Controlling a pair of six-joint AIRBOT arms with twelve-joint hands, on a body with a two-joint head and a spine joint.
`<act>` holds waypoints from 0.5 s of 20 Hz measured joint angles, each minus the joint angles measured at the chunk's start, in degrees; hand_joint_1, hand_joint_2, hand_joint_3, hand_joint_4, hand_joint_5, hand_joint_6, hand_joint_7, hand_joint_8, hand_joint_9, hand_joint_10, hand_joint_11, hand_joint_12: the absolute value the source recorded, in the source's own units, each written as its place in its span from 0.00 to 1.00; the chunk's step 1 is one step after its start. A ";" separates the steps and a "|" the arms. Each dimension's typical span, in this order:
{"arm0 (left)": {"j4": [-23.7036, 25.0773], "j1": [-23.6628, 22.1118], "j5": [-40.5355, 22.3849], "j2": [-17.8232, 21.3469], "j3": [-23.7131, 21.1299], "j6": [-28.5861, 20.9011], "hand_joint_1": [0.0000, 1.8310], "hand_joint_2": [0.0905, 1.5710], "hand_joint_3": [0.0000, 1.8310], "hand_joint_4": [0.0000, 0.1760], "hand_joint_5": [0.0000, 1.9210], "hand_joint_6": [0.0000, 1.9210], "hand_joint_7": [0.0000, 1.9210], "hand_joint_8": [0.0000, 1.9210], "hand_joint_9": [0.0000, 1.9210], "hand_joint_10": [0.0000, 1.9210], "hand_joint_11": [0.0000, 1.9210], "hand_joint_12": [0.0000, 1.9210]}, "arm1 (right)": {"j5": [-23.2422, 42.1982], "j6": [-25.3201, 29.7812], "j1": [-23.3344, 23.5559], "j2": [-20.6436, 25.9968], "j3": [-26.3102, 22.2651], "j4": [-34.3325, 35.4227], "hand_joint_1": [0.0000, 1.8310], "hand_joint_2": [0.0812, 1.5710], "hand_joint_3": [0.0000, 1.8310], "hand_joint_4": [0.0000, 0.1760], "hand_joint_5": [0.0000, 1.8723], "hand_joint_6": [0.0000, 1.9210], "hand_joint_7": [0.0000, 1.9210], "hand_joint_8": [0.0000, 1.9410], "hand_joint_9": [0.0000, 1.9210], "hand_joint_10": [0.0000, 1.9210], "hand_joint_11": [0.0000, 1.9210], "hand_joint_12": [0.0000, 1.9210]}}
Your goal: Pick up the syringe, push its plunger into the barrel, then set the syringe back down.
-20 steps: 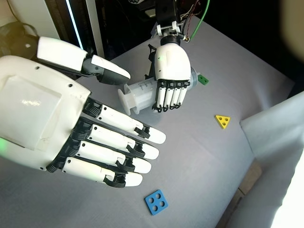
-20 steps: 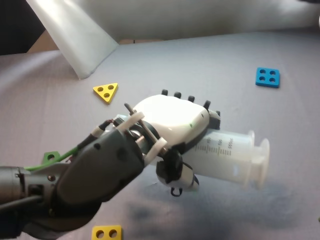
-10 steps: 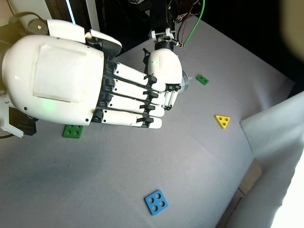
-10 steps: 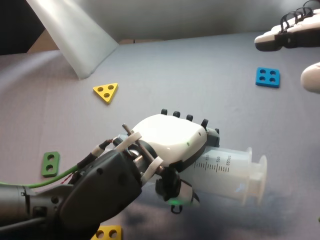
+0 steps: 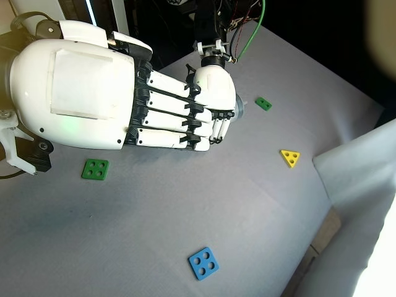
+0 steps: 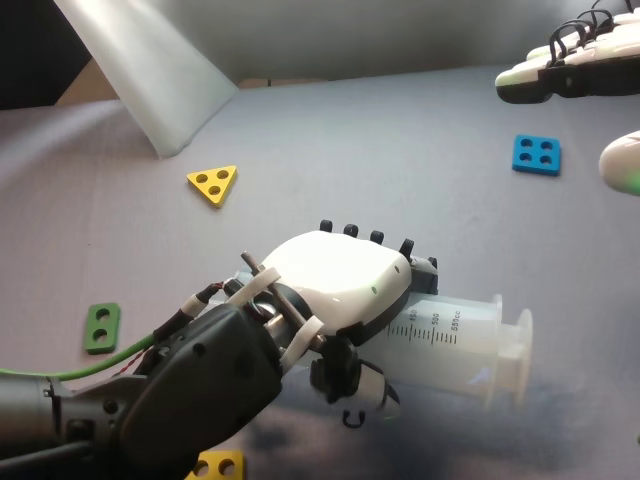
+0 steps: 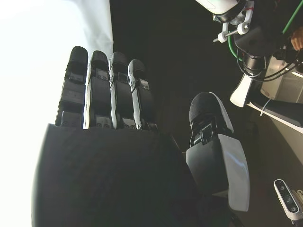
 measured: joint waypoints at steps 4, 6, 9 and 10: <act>0.59 0.44 -0.26 0.00 0.04 -0.76 0.66 0.71 0.00 0.00 0.31 0.41 0.31 0.51 0.26 0.52 0.18 0.63 | 0.02 -0.37 0.00 0.00 0.00 -0.02 0.00 0.82 0.00 0.00 0.13 0.00 0.12 0.00 0.09 0.00 0.00 0.20; 0.70 0.61 -0.22 0.00 0.11 -0.83 0.60 0.60 0.00 0.00 0.29 0.03 0.32 0.05 0.29 0.13 0.11 0.49 | 0.00 -0.61 0.00 0.00 0.00 -0.02 0.00 0.81 0.00 0.00 0.12 0.00 0.12 0.00 0.09 0.00 0.00 0.19; 1.75 0.59 -1.16 0.00 0.11 -1.25 0.54 0.51 0.00 0.00 0.18 0.00 0.21 0.00 0.20 0.00 0.01 0.44 | 0.00 -0.74 0.00 0.00 0.00 -0.02 0.00 0.82 0.00 0.00 0.13 0.00 0.12 0.00 0.09 0.00 0.00 0.19; 1.68 0.61 -1.27 0.00 0.11 -1.27 0.52 0.50 0.00 0.00 0.16 0.00 0.18 0.00 0.17 0.00 0.00 0.42 | 0.00 -0.76 0.00 0.00 0.00 -0.02 0.00 0.81 0.00 0.00 0.13 0.00 0.13 0.00 0.10 0.00 0.00 0.21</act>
